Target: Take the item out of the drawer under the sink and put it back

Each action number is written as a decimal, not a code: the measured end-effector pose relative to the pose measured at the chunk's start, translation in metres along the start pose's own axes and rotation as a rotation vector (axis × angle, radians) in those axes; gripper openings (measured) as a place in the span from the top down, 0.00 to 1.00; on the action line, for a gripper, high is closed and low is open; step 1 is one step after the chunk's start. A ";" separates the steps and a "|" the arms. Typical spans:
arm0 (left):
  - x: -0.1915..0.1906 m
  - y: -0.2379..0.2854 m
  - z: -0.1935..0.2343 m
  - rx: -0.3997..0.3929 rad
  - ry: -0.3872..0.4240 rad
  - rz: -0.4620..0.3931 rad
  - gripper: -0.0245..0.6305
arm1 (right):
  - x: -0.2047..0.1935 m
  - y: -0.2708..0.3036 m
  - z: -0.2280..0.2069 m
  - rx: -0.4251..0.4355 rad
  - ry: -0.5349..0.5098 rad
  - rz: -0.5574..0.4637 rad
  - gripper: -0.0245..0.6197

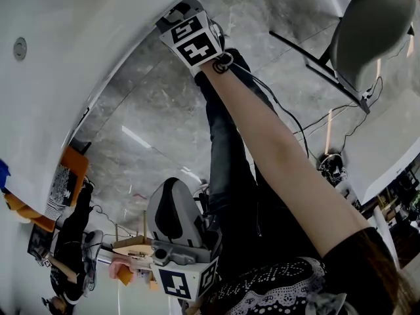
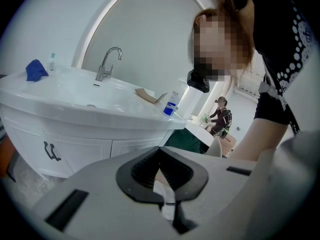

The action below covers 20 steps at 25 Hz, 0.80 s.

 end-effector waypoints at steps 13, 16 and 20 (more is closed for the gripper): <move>-0.001 -0.001 0.001 0.013 -0.011 -0.009 0.96 | 0.001 0.001 0.001 -0.004 -0.018 -0.001 0.73; -0.002 -0.002 0.001 0.010 -0.013 -0.005 0.96 | 0.001 0.001 0.001 -0.008 -0.025 -0.003 0.73; -0.002 -0.003 0.003 0.010 -0.016 -0.005 0.96 | 0.001 0.001 0.003 -0.006 -0.026 -0.003 0.73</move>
Point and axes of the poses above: the fingertips, and each gripper's own axes: y forward along the fingers, z to its left, x out of its top, the point moved 1 cm from there along -y, backward along the fingers, and after that the axes turned 8 degrees about -x, right-handed, at the moved point
